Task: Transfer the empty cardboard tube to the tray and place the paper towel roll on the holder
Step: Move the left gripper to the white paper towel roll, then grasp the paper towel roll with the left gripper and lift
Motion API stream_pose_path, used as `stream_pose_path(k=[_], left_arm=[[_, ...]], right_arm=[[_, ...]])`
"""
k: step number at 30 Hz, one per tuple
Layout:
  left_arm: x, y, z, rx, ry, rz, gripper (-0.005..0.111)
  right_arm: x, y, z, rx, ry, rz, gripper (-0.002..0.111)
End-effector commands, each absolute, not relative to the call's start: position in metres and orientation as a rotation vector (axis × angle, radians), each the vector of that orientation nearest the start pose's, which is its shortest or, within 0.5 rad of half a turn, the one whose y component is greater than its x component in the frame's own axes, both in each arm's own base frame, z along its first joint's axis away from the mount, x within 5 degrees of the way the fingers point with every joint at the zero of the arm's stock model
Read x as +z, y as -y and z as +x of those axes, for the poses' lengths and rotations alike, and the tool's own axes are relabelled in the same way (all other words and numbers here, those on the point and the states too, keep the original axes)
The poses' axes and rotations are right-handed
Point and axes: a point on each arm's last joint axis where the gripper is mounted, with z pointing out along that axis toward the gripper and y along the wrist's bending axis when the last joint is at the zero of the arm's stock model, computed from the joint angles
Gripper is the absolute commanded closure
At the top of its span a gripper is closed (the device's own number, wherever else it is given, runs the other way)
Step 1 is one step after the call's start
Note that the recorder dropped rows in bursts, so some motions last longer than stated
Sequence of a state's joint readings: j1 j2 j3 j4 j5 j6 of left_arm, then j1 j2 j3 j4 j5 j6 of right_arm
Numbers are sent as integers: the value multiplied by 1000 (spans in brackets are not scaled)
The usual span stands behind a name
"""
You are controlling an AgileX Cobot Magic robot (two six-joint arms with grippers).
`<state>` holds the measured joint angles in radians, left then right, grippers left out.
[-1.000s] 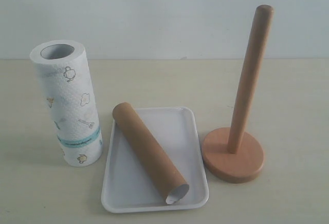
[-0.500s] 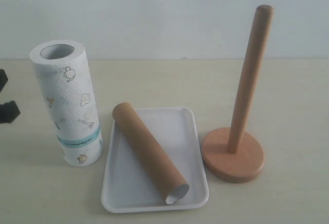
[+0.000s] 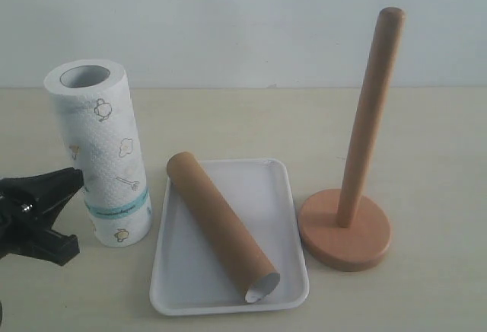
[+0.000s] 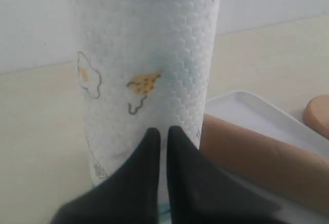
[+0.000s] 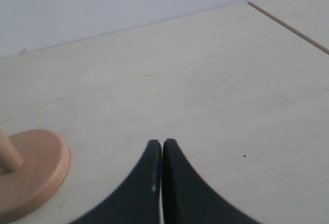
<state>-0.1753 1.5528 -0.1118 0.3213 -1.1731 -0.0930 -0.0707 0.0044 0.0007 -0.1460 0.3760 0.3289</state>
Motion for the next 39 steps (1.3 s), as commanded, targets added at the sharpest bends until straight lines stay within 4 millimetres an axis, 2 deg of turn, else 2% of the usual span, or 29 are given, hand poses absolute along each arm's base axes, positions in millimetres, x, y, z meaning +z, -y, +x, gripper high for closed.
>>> stream_pose_path(k=[1, 3, 5, 8, 13, 16, 19, 23, 29, 39], left_arm=[[148, 59, 190, -370, -1716, 360, 102], [148, 57, 191, -355, -1717, 331, 98], [148, 56, 191, -351, -1717, 324, 86], [148, 57, 191, -355, -1717, 332, 66], [148, 57, 191, -368, -1723, 316, 20], [149, 57, 193, -368, -1716, 316, 3], [150, 60, 197, -373, -1716, 352, -3], [152, 65, 205, -385, -1715, 420, -3], [152, 67, 223, -354, -1757, 430, -3], [129, 75, 260, -372, -1801, 462, -3]], right_arm=[[180, 9, 52, 35, -1829, 279, 108], [180, 9, 52, 35, -1829, 279, 108], [180, 9, 52, 35, -1829, 279, 108], [180, 9, 52, 35, -1829, 279, 108], [180, 9, 52, 35, -1829, 279, 108], [180, 9, 52, 35, -1829, 279, 108], [180, 9, 52, 35, -1829, 279, 108], [180, 9, 52, 35, -1829, 279, 108], [180, 9, 52, 35, -1829, 279, 108], [180, 9, 52, 35, -1829, 279, 108]])
